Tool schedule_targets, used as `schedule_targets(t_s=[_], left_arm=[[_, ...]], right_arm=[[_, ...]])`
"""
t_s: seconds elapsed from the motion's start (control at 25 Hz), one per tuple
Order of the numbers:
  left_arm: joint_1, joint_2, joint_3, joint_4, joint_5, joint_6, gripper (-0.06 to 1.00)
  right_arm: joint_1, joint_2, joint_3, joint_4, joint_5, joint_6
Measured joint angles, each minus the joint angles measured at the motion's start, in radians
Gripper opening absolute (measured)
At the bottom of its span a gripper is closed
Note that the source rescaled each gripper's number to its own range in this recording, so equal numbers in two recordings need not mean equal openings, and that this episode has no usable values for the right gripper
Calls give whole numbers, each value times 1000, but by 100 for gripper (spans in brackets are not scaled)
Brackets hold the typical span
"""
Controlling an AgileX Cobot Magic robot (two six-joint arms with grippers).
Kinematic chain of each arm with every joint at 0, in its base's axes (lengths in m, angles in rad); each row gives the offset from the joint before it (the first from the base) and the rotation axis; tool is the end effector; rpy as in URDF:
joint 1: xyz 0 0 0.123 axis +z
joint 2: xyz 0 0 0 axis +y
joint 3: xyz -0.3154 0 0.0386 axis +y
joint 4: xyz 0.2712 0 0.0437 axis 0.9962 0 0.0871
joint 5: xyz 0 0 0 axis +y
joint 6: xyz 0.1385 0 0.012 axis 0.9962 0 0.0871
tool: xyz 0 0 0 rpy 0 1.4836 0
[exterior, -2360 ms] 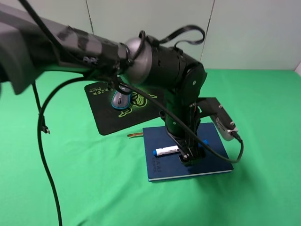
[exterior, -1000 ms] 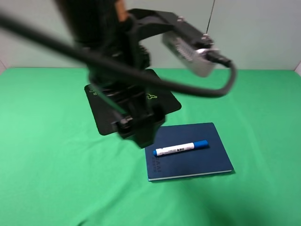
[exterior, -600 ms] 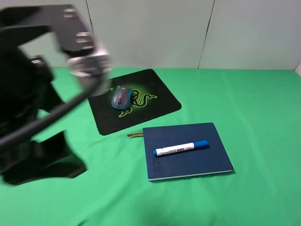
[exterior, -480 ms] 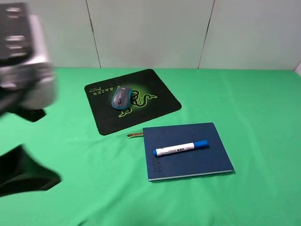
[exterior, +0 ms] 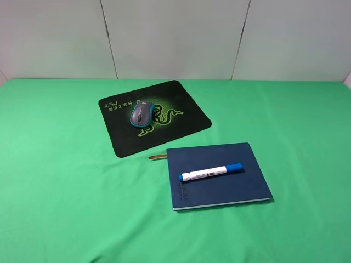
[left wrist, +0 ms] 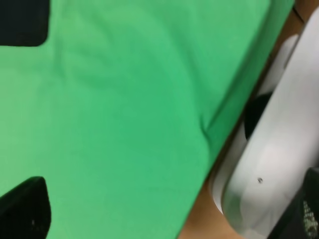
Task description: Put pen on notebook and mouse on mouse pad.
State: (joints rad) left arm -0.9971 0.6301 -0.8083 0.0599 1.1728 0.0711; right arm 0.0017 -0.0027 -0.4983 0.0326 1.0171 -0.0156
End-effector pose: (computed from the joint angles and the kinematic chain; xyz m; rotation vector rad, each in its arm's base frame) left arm 0.0675 -0.0904 0.3217 1.2787 2.1517 -0.3142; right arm 0.0277 0.0039 0.2715 -0.0180 1.9993 0.0298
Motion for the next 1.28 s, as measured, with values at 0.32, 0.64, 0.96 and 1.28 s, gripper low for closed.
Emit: schedule_targets(t_s=[0.32,0.64,0.96,1.28], left_arm=[[196,-176,78,43,-2,-80,100],[567,-366,249,-6,-86,-88,100],[829,-518,305,-50,-109,-61,100],[953,-633,305,-68,-111,11,100]], right_arm=[[0,0,0,0,0,0],[0,0,0,0,0,0],[0,0,0,0,0,0],[0,0,0,0,0,0]])
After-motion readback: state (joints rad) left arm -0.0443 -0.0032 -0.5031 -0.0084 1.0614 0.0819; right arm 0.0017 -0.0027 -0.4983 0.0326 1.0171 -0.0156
